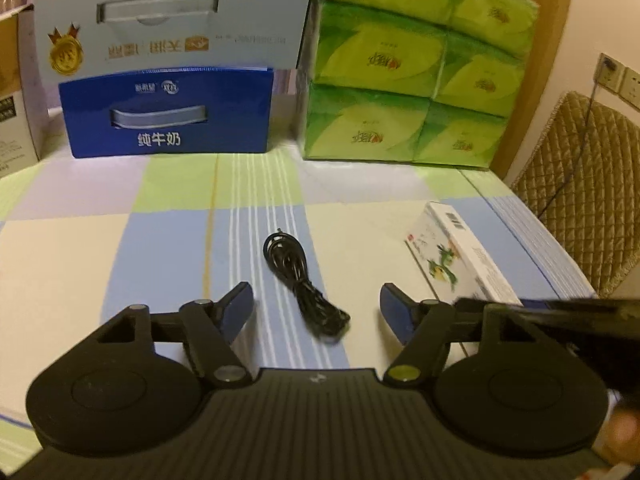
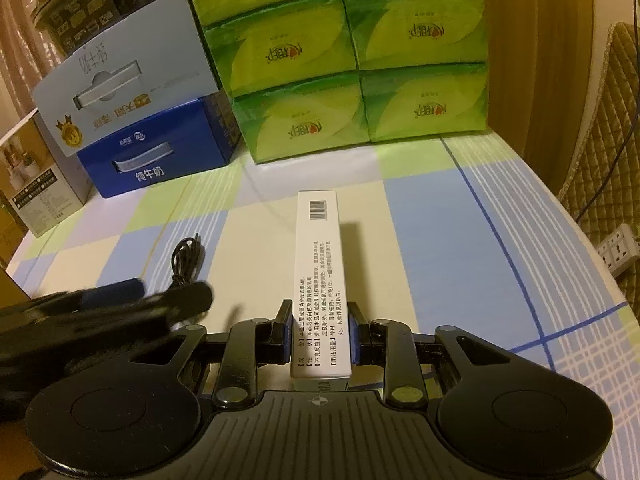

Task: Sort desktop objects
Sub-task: 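Grasp the black cable with the left tool while the right tool lifts the box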

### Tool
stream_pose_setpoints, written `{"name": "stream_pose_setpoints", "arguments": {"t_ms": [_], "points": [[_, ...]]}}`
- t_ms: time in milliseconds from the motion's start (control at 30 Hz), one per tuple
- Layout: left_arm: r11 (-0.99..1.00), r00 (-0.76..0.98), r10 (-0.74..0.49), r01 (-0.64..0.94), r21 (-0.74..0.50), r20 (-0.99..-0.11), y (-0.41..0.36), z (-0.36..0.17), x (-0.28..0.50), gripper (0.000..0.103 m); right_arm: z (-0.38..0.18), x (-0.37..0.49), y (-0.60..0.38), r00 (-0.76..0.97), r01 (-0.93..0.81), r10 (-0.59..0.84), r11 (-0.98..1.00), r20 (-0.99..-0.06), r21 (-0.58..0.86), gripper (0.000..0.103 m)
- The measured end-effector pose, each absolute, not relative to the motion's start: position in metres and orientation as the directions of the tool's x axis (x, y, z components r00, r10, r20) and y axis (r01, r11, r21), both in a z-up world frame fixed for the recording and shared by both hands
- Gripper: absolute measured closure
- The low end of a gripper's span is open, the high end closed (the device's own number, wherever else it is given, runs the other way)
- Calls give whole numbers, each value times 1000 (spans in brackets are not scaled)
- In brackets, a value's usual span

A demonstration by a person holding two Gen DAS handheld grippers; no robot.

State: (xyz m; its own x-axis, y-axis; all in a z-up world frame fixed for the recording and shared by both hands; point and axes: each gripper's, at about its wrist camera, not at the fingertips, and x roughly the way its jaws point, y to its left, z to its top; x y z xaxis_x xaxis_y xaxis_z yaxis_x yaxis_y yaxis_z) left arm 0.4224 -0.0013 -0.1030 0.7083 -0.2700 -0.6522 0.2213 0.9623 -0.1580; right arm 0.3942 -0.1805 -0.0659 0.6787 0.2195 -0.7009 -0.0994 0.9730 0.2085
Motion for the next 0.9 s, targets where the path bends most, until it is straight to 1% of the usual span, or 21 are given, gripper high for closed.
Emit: {"name": "stream_pose_setpoints", "arguments": {"t_ms": [67, 133, 200, 233, 300, 433, 800, 900], "points": [[965, 699, -262, 201, -169, -665, -2, -107, 430, 46, -66, 394, -181, 680, -99, 220, 973, -699, 209, 80], [970, 706, -242, 195, -145, -665, -4, -107, 433, 52, -66, 394, -180, 682, -102, 217, 974, -698, 202, 80], [973, 705, -228, 190, -131, -672, -4, -106, 433, 69, -66, 393, -178, 685, -109, 210, 976, -697, 187, 80], [974, 704, -223, 188, -127, -674, -2, -106, 432, 71, -66, 393, -177, 685, -114, 209, 977, -698, 181, 80], [975, 703, -216, 190, -113, -678, 1, -106, 429, 86, -66, 393, -175, 685, -121, 211, 977, -698, 176, 80], [973, 696, -214, 214, -86, -686, 6, -104, 414, 87, -66, 392, -171, 681, -138, 214, 977, -700, 164, 80], [963, 644, -225, 263, -65, -731, 20, -96, 353, 88, -64, 383, -164, 659, -181, 230, 973, -716, 146, 80], [964, 624, -232, 248, -93, -746, 30, -96, 335, 88, -60, 372, -165, 637, -178, 246, 969, -730, 171, 80]]}}
